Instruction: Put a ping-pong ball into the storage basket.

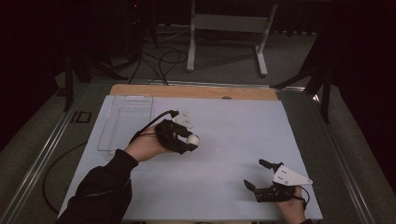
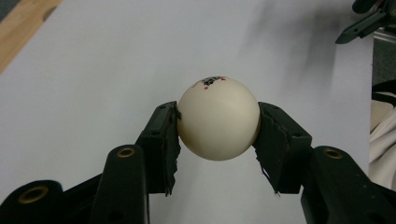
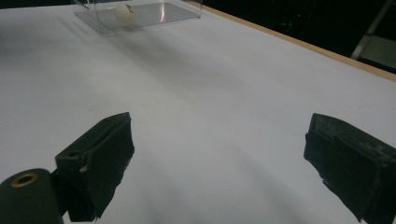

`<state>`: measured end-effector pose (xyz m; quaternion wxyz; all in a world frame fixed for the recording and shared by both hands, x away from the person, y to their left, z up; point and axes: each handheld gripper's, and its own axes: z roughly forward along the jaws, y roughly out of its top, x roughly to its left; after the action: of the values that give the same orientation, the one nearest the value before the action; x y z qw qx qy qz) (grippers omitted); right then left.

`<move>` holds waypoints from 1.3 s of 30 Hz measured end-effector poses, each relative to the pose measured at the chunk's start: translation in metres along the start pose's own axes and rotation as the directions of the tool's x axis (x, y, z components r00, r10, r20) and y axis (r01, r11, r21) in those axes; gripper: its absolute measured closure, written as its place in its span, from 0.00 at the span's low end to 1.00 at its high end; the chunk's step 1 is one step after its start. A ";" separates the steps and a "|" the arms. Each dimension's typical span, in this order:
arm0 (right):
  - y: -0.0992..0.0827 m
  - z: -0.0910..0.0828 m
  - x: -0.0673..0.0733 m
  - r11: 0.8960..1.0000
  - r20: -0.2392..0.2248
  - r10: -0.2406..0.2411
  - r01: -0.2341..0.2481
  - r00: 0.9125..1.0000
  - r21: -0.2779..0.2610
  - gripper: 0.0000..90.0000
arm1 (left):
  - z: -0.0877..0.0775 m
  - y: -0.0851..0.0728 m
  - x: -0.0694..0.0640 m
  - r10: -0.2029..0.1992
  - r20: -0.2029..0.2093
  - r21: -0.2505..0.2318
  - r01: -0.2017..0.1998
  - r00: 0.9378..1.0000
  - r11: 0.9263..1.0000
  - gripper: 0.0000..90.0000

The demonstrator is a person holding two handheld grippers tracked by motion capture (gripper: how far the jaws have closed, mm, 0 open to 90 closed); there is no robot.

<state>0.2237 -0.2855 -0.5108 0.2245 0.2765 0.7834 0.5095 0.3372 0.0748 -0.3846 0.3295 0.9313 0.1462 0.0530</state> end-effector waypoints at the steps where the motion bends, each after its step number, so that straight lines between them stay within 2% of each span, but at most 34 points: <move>1: 0.000 0.000 0.000 1.000 0.000 0.001 -0.001 1.000 0.000 0.09 | -0.002 0.000 0.001 -0.002 -0.004 -0.004 0.002 1.000 1.000 0.58; 24: 0.001 -0.001 0.000 1.000 0.003 0.003 -0.003 1.000 -0.002 0.09 | -0.034 -0.001 0.011 -0.025 -0.023 -0.039 0.024 0.999 0.999 0.58; 39: 0.000 0.000 0.000 1.000 0.000 0.001 -0.001 1.000 -0.001 0.09 | -0.052 -0.003 0.021 -0.067 -0.043 -0.070 0.064 0.997 0.995 0.58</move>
<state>0.2236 -0.2854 -0.5104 0.2245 0.2767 0.7831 0.5097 0.3460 0.1144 -0.3460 0.3596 0.9126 0.1824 0.0681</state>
